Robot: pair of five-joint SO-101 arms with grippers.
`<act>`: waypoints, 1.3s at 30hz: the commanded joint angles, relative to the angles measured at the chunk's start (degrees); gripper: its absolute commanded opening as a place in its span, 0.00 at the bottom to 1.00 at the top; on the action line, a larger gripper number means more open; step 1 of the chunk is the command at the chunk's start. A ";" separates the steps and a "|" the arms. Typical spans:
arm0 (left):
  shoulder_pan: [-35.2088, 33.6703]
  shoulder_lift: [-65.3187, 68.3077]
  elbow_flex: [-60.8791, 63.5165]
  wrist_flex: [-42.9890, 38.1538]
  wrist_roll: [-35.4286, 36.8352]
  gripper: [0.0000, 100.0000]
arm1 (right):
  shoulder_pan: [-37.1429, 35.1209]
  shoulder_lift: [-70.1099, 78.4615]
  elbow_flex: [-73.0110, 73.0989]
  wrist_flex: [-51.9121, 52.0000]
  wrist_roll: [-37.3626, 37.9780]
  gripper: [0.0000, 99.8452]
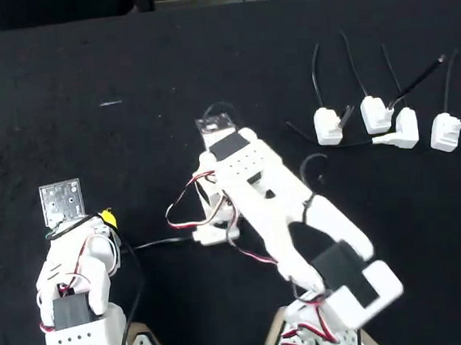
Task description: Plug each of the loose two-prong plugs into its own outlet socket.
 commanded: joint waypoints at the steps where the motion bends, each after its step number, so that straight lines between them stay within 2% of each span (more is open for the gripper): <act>1: -0.13 -0.35 0.66 -0.97 -0.53 0.13 | 0.53 -6.90 -5.14 0.35 10.90 0.01; 5: -0.13 -0.35 0.66 -0.97 -0.53 0.13 | 0.97 -8.22 -4.88 0.70 25.14 0.08; 11: -0.13 -0.35 0.66 -0.97 -0.53 0.13 | 0.97 -4.35 -0.40 -3.87 24.18 0.21; 15: -0.13 -0.35 0.66 -0.97 -0.53 0.13 | 0.62 -2.68 -1.36 -4.84 29.98 0.21; 21: -0.13 -0.35 0.66 -0.97 -0.53 0.13 | -1.32 -7.34 -8.75 -0.26 52.31 0.21; 30: -1.63 -0.35 -0.31 -1.05 -0.44 0.13 | -2.99 -8.31 -2.95 -1.67 90.55 0.21; 34: -5.41 -0.35 -0.40 -3.43 -0.18 0.13 | -4.84 -8.31 0.66 -2.99 95.03 0.23; 39: -9.36 -0.35 -1.10 -4.22 -0.09 0.13 | -5.27 -8.31 9.27 -11.16 95.56 0.35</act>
